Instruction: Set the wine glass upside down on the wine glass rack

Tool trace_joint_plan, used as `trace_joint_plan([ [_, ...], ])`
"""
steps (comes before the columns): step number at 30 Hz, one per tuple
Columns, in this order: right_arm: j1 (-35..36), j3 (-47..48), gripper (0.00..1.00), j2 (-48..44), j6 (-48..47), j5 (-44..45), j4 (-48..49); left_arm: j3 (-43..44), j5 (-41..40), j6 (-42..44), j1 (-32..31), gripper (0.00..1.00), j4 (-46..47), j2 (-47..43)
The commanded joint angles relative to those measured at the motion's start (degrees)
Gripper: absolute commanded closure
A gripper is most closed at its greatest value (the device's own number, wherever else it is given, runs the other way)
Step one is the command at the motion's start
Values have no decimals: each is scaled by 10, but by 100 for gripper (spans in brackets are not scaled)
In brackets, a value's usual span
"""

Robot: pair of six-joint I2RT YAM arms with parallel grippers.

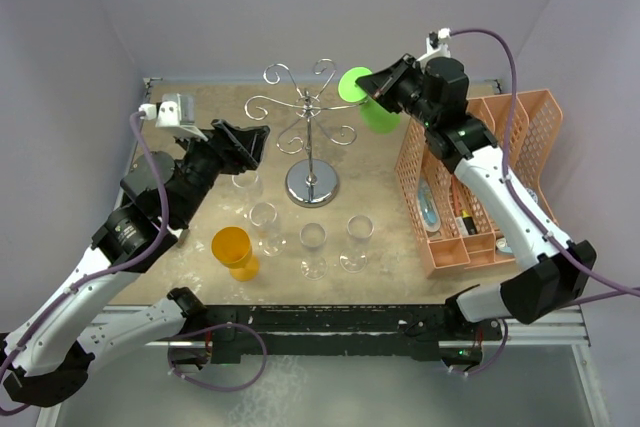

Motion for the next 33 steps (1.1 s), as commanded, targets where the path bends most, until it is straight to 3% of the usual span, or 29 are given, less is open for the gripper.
trace_joint_plan([
  [1,-1,24,100,6,-35,4,49,-3,-11,-5,2,35,21,-8],
  [14,-1,79,100,54,-65,-44,33,1,-15,-3,2,35,18,-11],
  [24,-1,106,79,73,-107,-41,5,6,-8,2,2,35,21,-3],
  [33,-1,112,78,92,-127,-40,-7,16,28,10,2,35,24,10],
])
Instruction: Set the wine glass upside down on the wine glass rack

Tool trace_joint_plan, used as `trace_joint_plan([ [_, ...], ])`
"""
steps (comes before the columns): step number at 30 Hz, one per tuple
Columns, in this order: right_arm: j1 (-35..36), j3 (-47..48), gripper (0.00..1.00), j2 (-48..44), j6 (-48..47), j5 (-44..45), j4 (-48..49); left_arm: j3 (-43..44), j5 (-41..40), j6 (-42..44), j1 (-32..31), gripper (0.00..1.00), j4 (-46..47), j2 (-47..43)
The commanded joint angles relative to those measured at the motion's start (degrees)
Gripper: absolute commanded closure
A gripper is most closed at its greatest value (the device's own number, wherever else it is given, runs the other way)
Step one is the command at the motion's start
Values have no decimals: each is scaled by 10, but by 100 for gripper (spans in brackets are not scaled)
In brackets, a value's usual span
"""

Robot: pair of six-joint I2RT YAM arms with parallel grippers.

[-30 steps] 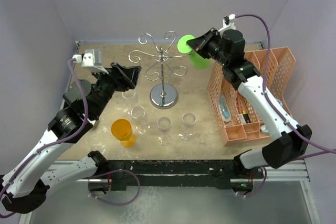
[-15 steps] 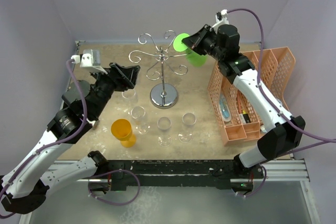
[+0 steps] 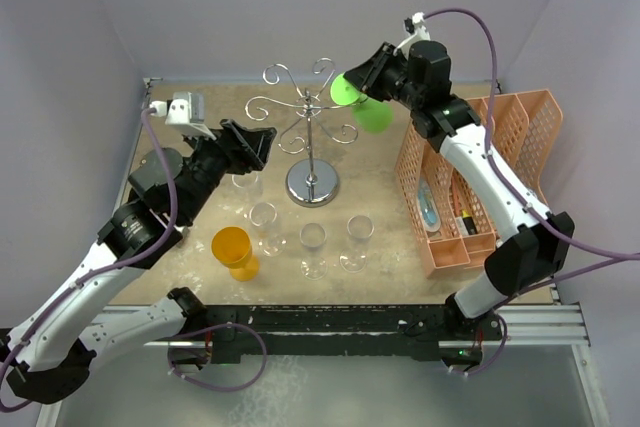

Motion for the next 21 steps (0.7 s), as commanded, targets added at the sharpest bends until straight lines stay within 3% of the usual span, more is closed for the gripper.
trace_joint_plan([
  [1,0,24,78,0,-26,4,8,15,12,7,2,35,23,-3],
  [6,0,32,66,6,-41,4,6,16,1,6,2,35,20,-3],
  [12,-1,63,61,29,-57,14,-11,11,-20,-1,2,35,16,-12],
  [21,-4,87,43,29,-73,41,-10,18,-28,-11,2,35,-14,-21],
])
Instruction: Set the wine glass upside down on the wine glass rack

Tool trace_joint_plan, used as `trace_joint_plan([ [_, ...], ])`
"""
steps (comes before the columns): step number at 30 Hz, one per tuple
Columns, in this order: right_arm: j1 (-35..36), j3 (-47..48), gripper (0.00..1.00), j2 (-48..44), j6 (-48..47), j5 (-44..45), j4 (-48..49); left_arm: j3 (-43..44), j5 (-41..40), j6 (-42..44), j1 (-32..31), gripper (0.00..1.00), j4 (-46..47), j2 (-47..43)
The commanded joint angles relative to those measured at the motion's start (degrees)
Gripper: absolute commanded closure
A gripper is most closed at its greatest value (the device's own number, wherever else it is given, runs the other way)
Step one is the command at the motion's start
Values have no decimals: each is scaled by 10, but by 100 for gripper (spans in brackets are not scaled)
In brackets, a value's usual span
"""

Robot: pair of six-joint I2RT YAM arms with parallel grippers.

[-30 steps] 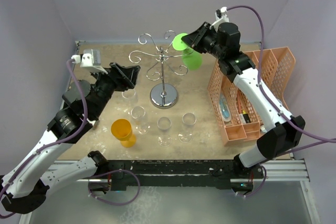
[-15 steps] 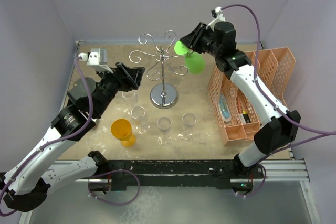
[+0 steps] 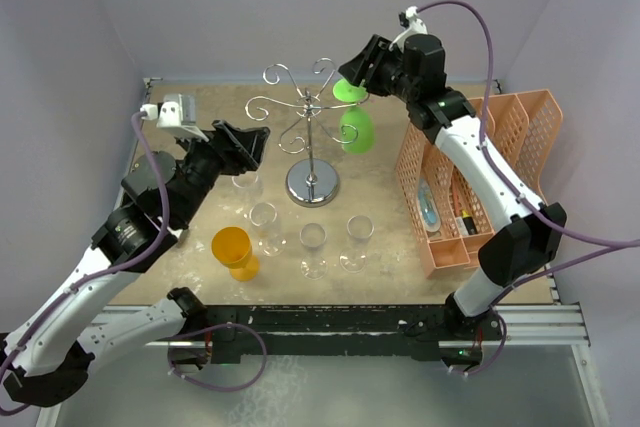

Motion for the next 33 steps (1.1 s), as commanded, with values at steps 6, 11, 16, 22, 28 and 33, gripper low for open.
trace_joint_plan([
  [6,-5,75,40,-23,-8,43,7,23,-29,-15,2,32,-44,-13],
  [11,-7,36,39,-74,9,48,11,28,-30,-12,2,31,-67,-15],
  [16,-7,-35,39,-154,-13,22,-3,20,-24,-4,2,31,-79,-23],
  [22,-7,-144,37,-275,-57,35,-62,-3,-26,8,2,30,-86,-42],
  [28,-4,-242,39,-347,-74,52,-142,-44,-15,9,2,28,-67,-69],
  [33,83,-237,45,-329,-67,137,-273,-63,-3,0,1,28,-55,-74],
])
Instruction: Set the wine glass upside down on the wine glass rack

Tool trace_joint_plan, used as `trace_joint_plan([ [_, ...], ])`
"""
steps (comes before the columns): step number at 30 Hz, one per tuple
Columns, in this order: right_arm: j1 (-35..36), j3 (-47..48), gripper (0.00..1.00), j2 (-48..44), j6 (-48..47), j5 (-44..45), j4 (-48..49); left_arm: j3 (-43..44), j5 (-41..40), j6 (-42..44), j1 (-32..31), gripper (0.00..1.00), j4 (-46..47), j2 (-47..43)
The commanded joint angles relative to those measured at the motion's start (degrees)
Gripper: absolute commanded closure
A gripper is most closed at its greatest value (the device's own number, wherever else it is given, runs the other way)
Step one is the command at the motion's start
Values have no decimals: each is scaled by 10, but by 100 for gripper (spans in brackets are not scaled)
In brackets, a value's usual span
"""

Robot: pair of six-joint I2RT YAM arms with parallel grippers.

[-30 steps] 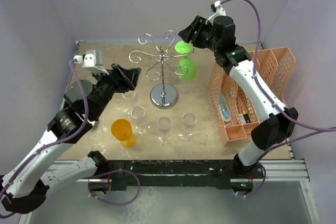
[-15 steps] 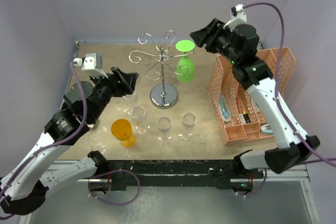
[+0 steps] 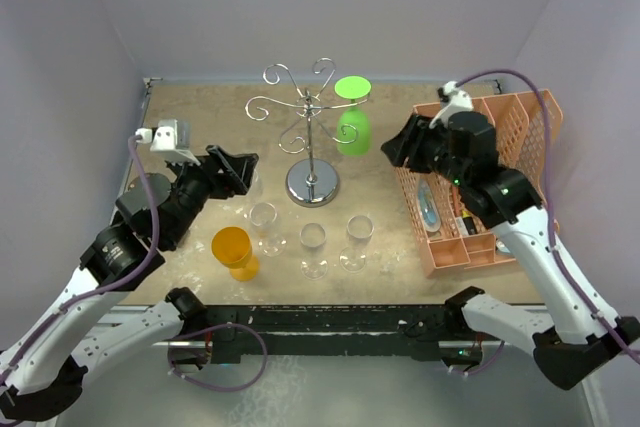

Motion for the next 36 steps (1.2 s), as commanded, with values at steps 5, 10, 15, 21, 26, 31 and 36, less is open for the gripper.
trace_joint_plan([
  [5,164,0,47,31,42,129,-158,-8,35,7,2,28,33,12],
  [10,214,2,51,38,63,161,-190,20,32,48,2,29,14,29],
  [15,242,-7,56,34,34,139,-192,33,31,73,2,29,20,36],
  [21,287,-11,61,37,37,188,-229,25,64,83,2,29,58,42],
  [26,306,-7,62,47,31,199,-245,22,82,83,2,29,86,40],
  [31,311,-26,66,49,21,200,-242,11,82,69,2,30,107,38],
  [36,312,-49,69,50,7,202,-218,3,78,48,2,31,120,40],
])
